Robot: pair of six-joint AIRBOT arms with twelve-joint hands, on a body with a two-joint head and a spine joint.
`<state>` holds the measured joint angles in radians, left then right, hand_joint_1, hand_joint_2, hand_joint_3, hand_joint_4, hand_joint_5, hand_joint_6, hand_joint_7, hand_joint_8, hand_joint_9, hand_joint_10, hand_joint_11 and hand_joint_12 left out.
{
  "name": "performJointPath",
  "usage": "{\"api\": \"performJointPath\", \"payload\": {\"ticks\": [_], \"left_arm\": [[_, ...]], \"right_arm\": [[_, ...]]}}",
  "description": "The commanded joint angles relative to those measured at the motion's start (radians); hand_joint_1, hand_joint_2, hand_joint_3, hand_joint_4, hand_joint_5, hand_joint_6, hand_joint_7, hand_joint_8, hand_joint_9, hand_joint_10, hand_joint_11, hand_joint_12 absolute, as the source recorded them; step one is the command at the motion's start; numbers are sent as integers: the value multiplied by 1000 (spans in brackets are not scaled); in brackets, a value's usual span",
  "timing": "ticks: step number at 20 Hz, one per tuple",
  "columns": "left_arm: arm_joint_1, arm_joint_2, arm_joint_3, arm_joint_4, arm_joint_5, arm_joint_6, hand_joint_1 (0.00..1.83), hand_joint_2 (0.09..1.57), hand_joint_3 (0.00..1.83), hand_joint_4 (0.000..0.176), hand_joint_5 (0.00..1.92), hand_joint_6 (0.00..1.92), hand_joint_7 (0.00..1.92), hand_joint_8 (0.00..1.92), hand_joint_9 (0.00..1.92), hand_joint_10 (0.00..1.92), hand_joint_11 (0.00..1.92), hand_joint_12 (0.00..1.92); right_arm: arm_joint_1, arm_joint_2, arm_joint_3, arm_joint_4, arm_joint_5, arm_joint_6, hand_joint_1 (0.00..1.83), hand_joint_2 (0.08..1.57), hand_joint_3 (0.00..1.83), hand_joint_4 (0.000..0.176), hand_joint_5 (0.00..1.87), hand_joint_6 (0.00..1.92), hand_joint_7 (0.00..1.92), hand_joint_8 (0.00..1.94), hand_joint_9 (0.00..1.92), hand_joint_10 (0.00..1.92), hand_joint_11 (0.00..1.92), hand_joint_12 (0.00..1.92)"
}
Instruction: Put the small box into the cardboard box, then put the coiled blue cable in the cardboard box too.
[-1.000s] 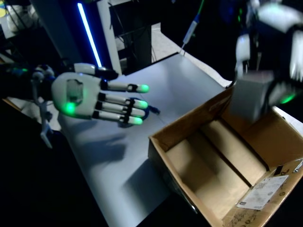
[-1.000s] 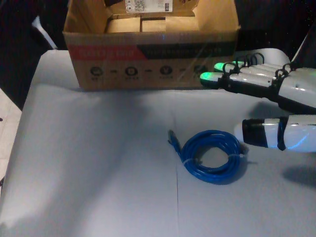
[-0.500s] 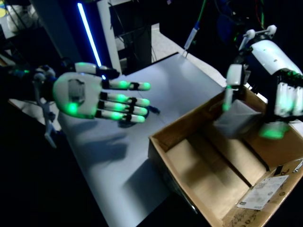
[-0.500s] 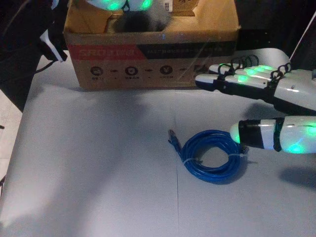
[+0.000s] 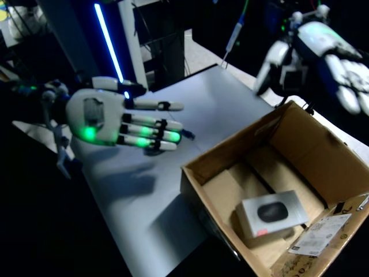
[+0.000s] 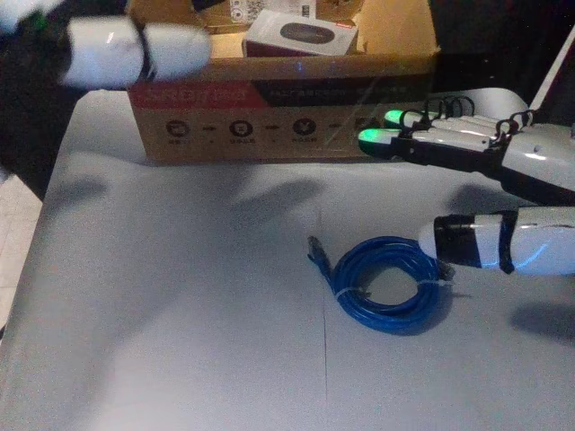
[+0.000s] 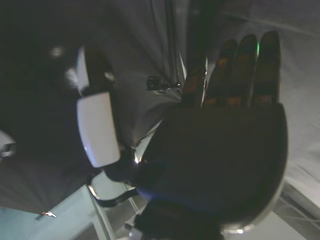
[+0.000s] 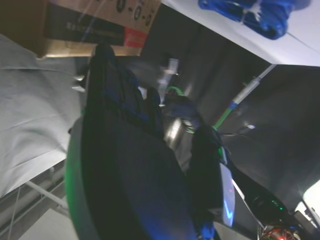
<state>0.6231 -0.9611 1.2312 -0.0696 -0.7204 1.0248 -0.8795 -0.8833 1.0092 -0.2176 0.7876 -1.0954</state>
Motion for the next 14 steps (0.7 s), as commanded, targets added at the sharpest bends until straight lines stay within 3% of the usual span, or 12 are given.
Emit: {"api": "performJointPath", "payload": {"ticks": [1,2,4,5,10,11,14], "left_arm": [[17,20,-25,5,-170,-2,221,975,0,167,141,1,87,0,45,0,0,353],[69,51,-65,4,-196,-2,260,941,0,176,137,0,90,1,49,1,0,415],[141,102,-129,-1,-231,-2,259,898,0,173,71,0,55,0,28,0,0,286],[196,135,-174,-5,-260,-2,375,854,0,174,37,1,0,0,0,0,0,36],[301,200,-255,-28,-340,-2,378,863,2,176,0,0,0,0,0,0,13,6],[314,204,-263,-38,-359,-2,483,852,0,176,17,6,0,0,0,0,0,0],[330,206,-271,-53,-388,-2,510,828,0,176,7,0,0,0,0,0,10,4]], "right_arm": [[15,0,0,28,123,7,447,1080,0,176,54,0,0,0,0,0,0,0],[15,-1,0,28,123,7,547,1001,0,176,47,0,0,0,0,0,0,0],[14,-6,0,28,122,7,622,926,0,176,16,0,0,0,0,0,0,0],[14,-17,0,22,121,7,729,805,0,176,0,0,0,0,0,0,0,0],[14,-51,4,-15,88,7,762,705,0,176,0,0,0,0,0,0,0,0],[14,-60,8,-24,76,7,770,711,0,176,0,0,0,0,0,0,0,0],[15,-91,25,-60,8,7,763,717,0,176,0,0,0,0,0,0,0,0]]}}
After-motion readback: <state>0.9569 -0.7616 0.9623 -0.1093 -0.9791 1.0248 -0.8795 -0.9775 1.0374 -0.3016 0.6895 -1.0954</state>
